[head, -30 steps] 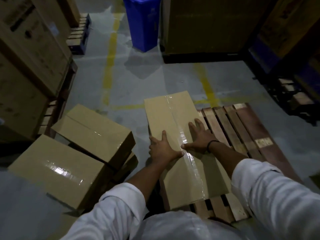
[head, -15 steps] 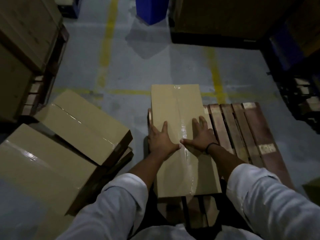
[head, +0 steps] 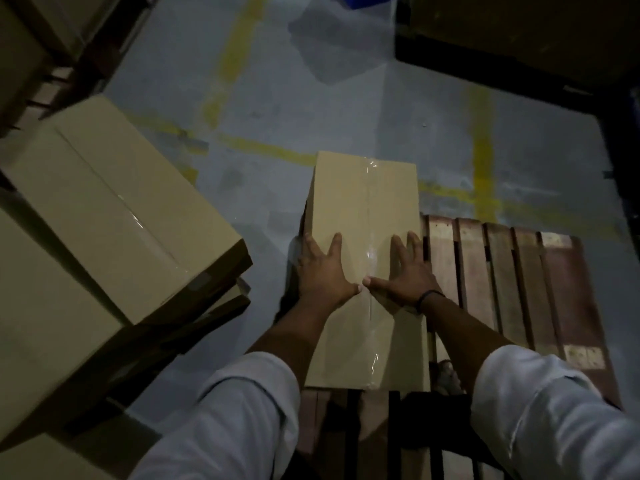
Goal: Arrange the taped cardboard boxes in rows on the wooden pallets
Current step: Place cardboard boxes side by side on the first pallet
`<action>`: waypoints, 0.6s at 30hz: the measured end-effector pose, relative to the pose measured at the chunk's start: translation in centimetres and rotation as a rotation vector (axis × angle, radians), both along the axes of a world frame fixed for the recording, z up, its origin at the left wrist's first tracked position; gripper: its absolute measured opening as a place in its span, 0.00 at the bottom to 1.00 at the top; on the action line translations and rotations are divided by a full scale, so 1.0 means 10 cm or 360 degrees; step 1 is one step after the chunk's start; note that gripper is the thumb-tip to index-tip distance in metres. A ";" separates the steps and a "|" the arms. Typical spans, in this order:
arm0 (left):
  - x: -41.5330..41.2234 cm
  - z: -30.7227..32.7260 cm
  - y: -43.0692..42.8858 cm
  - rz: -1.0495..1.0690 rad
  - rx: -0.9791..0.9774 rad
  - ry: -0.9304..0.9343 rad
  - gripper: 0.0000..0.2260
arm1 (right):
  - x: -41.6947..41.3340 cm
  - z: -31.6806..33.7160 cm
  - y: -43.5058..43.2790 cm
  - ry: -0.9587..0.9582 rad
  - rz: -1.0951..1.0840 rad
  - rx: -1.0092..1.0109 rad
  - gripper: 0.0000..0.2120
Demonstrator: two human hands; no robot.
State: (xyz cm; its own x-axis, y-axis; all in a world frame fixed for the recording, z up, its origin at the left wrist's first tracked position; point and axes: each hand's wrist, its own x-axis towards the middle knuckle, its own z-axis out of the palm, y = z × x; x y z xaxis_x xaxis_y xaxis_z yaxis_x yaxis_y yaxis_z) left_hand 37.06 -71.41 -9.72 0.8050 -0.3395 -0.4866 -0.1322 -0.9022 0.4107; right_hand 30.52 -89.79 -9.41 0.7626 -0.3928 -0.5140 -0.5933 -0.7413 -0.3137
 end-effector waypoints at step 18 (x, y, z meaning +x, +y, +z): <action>0.52 -0.69 -0.38 -0.0070 -0.0013 0.0047 0.53 | 0.43 -0.91 -0.50 -0.0067 0.0029 0.0025 0.63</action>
State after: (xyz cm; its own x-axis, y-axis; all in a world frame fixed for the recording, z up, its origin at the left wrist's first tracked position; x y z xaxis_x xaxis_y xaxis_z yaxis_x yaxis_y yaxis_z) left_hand 42.23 -75.17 -16.58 0.7743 -0.3783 -0.5073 -0.1594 -0.8924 0.4222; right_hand 34.81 -94.81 -18.49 0.7905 -0.3706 -0.4876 -0.5658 -0.7467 -0.3498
